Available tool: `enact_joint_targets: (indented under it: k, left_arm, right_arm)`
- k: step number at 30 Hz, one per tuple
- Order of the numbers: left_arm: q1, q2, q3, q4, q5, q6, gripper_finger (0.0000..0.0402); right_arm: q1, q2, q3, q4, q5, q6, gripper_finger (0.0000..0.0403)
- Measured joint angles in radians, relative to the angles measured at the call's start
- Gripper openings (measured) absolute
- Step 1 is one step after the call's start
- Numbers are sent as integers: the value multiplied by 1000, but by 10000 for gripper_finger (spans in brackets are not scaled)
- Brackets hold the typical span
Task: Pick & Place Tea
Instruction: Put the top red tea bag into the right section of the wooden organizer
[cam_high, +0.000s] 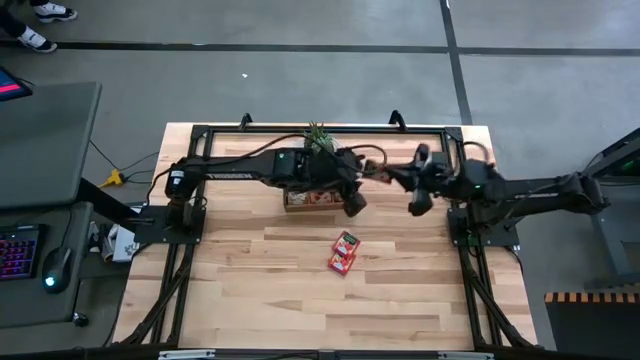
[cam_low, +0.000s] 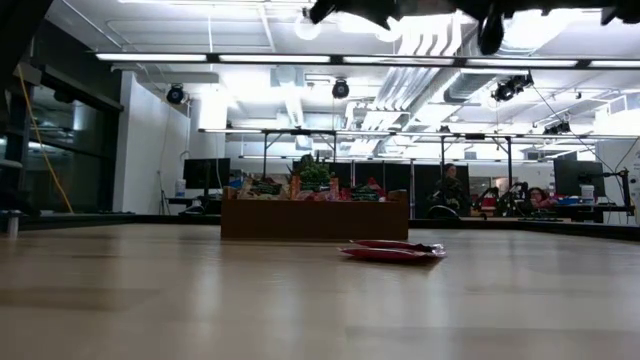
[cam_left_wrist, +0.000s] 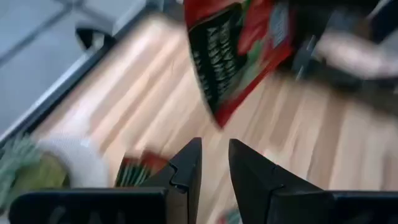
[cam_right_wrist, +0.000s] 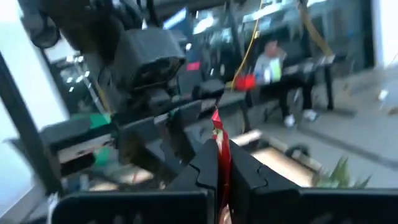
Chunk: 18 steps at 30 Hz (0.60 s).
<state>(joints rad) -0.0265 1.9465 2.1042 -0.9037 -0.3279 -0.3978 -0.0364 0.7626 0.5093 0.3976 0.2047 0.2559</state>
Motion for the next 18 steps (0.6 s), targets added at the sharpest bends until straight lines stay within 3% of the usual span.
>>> enact_joint_targets:
  k: [8,13,18]
  left_arm:
    - [0,-12,-2,336,-98,11,79]
    - [1,-10,-2,605,-90,49,79]
    - [2,23,-4,837,-10,87,79]
  right_arm:
    - [0,-171,-1,84,48,-115,5]
    - [-3,-226,-1,187,31,-154,5]
    - [-3,-227,-1,271,20,-179,5]
